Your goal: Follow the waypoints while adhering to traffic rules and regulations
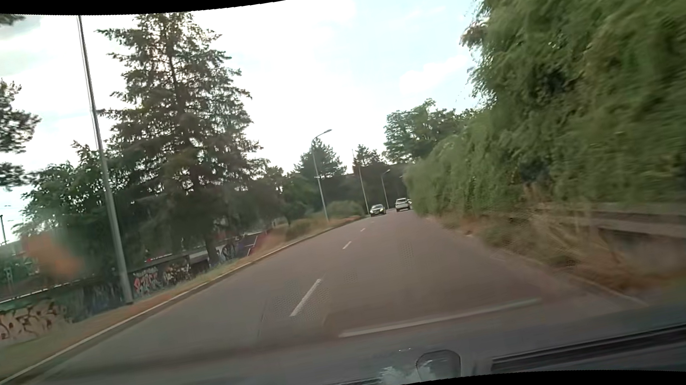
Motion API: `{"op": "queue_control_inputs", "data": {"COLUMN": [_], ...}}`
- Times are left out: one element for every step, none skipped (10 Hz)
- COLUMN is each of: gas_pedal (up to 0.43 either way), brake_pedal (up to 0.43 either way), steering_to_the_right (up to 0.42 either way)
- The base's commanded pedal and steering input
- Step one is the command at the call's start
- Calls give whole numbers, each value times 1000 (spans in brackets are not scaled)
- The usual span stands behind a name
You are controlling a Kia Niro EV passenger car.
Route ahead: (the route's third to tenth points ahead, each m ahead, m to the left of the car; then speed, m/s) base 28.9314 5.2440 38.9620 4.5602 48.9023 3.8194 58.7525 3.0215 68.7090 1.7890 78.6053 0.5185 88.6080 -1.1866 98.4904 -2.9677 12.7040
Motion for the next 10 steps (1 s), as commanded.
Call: {"op": "queue_control_inputs", "data": {"gas_pedal": [98,98,98,98,98,98,98,98,87,87], "brake_pedal": [0,0,0,0,0,0,0,0,0,0], "steering_to_the_right": [7,7,7,7,7,5,6,6,6,6]}}
